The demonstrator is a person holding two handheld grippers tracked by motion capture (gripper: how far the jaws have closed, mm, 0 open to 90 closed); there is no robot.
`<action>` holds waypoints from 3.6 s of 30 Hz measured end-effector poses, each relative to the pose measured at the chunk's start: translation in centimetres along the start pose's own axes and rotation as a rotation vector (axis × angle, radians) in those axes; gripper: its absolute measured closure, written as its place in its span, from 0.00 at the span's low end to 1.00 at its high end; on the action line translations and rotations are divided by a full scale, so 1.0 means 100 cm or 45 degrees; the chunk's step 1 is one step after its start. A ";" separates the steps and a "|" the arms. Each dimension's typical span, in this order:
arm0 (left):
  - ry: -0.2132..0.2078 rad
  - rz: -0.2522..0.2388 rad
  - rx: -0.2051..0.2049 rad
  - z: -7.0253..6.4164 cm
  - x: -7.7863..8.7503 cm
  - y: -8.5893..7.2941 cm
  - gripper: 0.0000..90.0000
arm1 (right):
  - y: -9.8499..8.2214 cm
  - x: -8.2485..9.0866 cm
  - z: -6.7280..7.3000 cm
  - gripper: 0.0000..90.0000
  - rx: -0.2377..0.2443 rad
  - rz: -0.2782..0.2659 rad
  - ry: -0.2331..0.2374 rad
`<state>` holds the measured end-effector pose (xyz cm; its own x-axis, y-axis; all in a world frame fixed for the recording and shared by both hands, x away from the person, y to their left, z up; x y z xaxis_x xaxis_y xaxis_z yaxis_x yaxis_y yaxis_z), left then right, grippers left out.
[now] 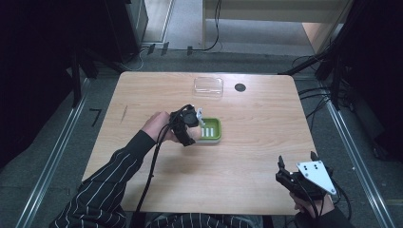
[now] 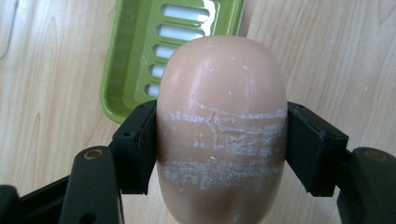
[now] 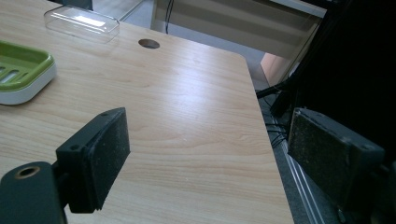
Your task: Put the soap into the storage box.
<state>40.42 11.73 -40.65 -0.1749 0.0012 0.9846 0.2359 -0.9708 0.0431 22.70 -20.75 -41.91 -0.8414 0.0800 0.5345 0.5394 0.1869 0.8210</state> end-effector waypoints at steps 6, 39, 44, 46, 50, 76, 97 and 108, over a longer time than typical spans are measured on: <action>0.002 -0.003 -0.006 0.003 0.000 0.002 0.37 | -0.001 0.001 -0.001 0.15 -0.003 0.002 -0.001; 0.013 -0.038 -0.062 0.019 -0.010 0.024 0.37 | -0.006 0.006 -0.005 0.15 -0.017 0.023 -0.032; 0.018 -0.052 -0.075 0.022 -0.008 0.028 0.37 | -0.007 0.008 -0.007 0.15 -0.038 0.021 -0.040; 0.022 -0.052 -0.080 0.023 -0.008 0.030 0.37 | -0.007 0.008 -0.007 0.15 -0.035 0.020 -0.043; 0.022 -0.056 -0.086 0.025 -0.010 0.031 0.37 | -0.007 0.008 -0.007 0.15 -0.028 0.024 -0.047; 0.008 -0.050 -0.141 0.032 -0.028 0.044 0.37 | -0.011 0.012 -0.010 0.15 -0.031 0.034 -0.070; -0.023 -0.008 -0.129 0.038 -0.057 0.049 0.37 | -0.014 0.014 -0.012 0.15 -0.042 0.045 -0.083; -0.048 -0.023 -0.109 0.039 -0.061 0.048 0.37 | -0.014 0.014 -0.012 0.15 -0.041 0.043 -0.084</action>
<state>46.36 8.02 -45.75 -0.1418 0.0265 0.9895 0.1498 -0.9875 0.0479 20.83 -22.05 -42.03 -0.8223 0.1505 0.5488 0.5677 0.1517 0.8091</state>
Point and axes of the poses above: each handheld gripper's, and its own axes: x roughly backward along the jaws, y roughly out of its top, z roughly to its left, the point moved 2 cm from there along -x, roughly forward along the jaws, and after that the axes turned 11 degrees about z, right-handed, at the moved point
